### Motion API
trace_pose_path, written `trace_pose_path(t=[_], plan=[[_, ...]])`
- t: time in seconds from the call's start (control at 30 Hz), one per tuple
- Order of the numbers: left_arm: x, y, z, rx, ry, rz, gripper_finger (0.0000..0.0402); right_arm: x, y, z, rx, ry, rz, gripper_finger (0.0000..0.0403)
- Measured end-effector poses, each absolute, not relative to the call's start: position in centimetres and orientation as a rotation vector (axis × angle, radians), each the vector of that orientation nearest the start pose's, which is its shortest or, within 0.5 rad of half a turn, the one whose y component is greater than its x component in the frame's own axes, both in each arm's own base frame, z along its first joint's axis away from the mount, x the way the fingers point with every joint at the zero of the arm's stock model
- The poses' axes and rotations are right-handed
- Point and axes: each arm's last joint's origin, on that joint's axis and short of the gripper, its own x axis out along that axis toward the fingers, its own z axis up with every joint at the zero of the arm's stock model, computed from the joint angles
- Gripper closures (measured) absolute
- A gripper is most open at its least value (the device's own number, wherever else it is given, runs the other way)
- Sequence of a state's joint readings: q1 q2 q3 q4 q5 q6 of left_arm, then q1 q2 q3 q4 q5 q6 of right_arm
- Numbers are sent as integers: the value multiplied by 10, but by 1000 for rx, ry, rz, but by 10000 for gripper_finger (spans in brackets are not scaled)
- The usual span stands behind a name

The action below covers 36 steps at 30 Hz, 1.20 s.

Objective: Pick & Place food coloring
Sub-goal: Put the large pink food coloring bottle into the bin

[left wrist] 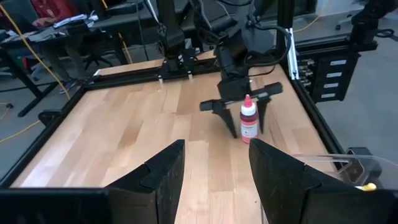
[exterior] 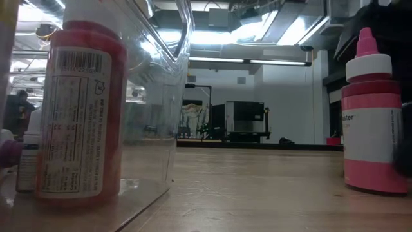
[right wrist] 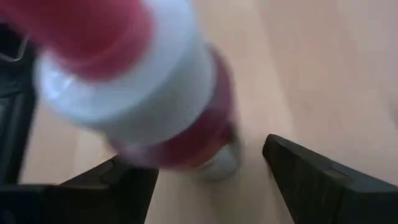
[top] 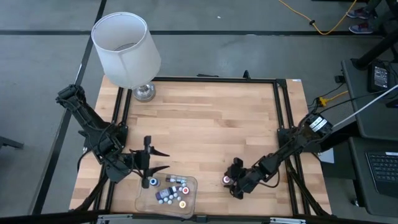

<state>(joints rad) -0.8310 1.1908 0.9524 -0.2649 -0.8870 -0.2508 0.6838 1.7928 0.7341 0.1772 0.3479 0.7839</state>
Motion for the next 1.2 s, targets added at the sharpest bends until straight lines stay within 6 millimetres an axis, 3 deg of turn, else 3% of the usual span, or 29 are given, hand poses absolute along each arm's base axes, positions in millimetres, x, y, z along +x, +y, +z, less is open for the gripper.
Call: trace_pose_path(t=[0.27,0.57,0.67,0.77,0.97,1.2], plan=[[185,-171,309,111,317,55,226,253,179,97,243,806,-76,137],[185,-171,309,109,317,52,226,257,180,98,246,749,-74,270],[185,-171,309,109,316,53,226,258,180,98,228,745,-63,298],[185,-171,309,109,316,54,226,258,180,98,228,745,-62,292],[185,-171,309,109,315,55,226,258,180,98,225,749,-56,237],[185,-171,309,96,315,57,226,257,181,99,205,750,-42,265]])
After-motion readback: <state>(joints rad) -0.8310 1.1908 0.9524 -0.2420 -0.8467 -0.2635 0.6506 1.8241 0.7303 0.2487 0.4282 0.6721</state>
